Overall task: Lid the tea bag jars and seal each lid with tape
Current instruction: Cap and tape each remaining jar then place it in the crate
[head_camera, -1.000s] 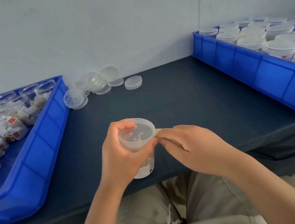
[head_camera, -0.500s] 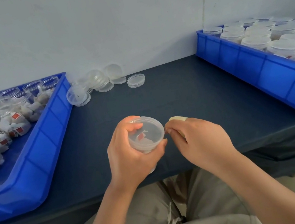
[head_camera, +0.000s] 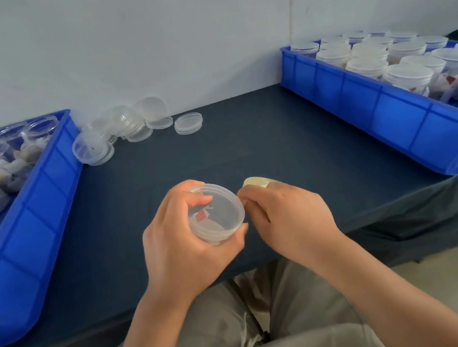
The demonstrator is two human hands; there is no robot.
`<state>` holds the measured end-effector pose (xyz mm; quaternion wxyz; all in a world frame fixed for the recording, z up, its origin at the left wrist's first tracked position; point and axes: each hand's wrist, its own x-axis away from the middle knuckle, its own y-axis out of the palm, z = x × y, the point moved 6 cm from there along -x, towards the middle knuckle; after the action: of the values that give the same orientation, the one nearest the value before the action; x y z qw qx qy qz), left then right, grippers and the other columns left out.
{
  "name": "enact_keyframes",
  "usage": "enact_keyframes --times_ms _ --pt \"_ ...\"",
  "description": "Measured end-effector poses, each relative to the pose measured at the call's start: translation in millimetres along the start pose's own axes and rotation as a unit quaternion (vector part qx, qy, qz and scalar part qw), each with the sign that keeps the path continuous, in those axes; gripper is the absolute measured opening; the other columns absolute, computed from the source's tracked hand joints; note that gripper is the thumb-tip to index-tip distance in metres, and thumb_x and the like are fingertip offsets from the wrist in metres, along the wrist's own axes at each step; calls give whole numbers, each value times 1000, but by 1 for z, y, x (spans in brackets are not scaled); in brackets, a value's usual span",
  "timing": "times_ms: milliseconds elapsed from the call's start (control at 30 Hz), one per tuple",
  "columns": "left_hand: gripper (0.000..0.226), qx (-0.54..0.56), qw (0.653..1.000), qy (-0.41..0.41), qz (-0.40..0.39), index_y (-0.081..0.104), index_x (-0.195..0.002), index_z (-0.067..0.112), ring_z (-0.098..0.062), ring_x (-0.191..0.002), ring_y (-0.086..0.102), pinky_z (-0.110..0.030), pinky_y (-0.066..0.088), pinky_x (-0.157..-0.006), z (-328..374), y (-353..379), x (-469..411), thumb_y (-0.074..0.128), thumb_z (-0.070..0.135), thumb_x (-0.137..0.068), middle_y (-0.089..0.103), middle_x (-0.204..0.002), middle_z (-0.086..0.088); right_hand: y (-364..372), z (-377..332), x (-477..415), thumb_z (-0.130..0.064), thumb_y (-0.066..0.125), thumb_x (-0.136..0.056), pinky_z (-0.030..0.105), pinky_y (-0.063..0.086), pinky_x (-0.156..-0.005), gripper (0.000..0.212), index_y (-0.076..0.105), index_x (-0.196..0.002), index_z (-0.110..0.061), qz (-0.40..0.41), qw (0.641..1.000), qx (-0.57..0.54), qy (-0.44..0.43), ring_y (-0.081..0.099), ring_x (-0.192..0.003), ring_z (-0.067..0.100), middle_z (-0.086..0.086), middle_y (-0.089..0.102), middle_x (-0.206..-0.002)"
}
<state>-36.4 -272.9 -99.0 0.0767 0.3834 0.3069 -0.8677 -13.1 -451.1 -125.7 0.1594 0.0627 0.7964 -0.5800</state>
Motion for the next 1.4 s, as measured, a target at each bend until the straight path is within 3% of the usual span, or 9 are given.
enact_keyframes --times_ms 67,167,333,733,867,1067,1200,1300,1400 --pt "66 106 993 21 -53 64 -107 13 -12 -112 71 -31 57 -87 26 7 18 98 42 -59 70 -129 4 -1 27 -13 -31 40 -107 44 60 -69 19 59 -105 -31 21 997 23 72 64 -82 30 -4 63 -92" --pt "65 180 977 54 -104 63 -111 22 -17 -118 70 -31 58 -86 70 20 38 98 47 -62 67 -131 7 -6 78 -24 -29 40 -110 45 56 -73 25 64 -116 -33 57 987 -16 151 61 -86 31 3 67 -100" --pt "60 171 984 -45 -5 58 -110 23 -22 -119 69 -26 57 -90 29 2 2 92 43 -64 69 -128 8 20 51 -29 -30 43 -111 40 53 -64 25 64 -123 -36 31 999 -18 24 57 -79 22 -3 59 -97" --pt "46 180 972 -137 71 57 -104 47 -17 -122 67 -25 54 -98 -55 8 -12 89 42 -72 69 -128 12 74 26 -26 -44 35 -112 42 42 -103 48 38 -159 -53 -76 992 75 -61 47 -104 25 -4 35 -111" --pt "47 192 967 -143 88 57 -107 46 -20 -124 67 -29 56 -100 -65 14 -10 89 39 -73 69 -127 10 70 32 -24 -57 40 -107 42 37 -113 67 20 -169 -39 -90 992 49 -74 49 -120 25 -4 50 -121" --pt "50 212 967 -134 50 58 -114 28 -26 -129 64 -33 55 -104 -64 20 -9 89 37 -76 68 -131 3 29 20 -17 -64 47 -101 9 26 -109 57 69 -138 -27 71 981 -159 -81 53 -121 13 -7 65 -126" --pt "49 266 954 -135 12 58 -117 26 -24 -128 66 -32 56 -101 -55 18 -11 87 36 -79 70 -132 2 22 5 -13 -62 52 -101 28 51 -104 47 57 -142 -40 1 925 -373 -76 58 -128 4 -22 63 -134" --pt "51 306 943 -129 -23 59 -118 26 -31 -128 67 -41 59 -100 -43 19 -15 89 44 -81 69 -136 -4 21 -8 -10 -44 59 -105 47 55 -107 47 56 -147 -23 -42 863 -498 -75 65 -129 21 -8 68 -138" --pt "49 328 933 -141 -38 59 -117 26 -34 -129 66 -48 57 -100 -38 19 -17 88 43 -81 67 -138 -6 20 -11 -7 -30 59 -108 43 57 -106 42 56 -148 -16 -54 809 -582 -58 67 -128 23 -2 70 -137"
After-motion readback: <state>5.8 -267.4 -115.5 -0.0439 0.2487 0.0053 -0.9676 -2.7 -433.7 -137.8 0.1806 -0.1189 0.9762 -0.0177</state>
